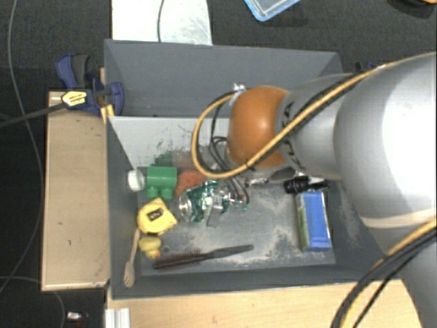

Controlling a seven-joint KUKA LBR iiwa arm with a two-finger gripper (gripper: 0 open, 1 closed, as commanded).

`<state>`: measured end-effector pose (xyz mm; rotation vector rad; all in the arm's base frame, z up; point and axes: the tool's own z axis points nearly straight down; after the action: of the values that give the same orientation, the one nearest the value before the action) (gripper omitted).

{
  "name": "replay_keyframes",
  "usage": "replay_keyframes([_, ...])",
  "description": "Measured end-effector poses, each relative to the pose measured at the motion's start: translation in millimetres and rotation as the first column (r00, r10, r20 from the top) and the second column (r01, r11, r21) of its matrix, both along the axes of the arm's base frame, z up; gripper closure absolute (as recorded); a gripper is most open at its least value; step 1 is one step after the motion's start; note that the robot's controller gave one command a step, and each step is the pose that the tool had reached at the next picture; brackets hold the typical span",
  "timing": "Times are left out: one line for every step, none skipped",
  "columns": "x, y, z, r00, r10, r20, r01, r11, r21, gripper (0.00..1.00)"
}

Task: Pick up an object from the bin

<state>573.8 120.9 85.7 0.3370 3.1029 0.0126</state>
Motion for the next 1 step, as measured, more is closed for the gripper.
replay_keyframes([-3.1, -7.6, 68.5, 1.000, -0.001, -0.005, 0.001, 1.000, -0.001, 0.00])
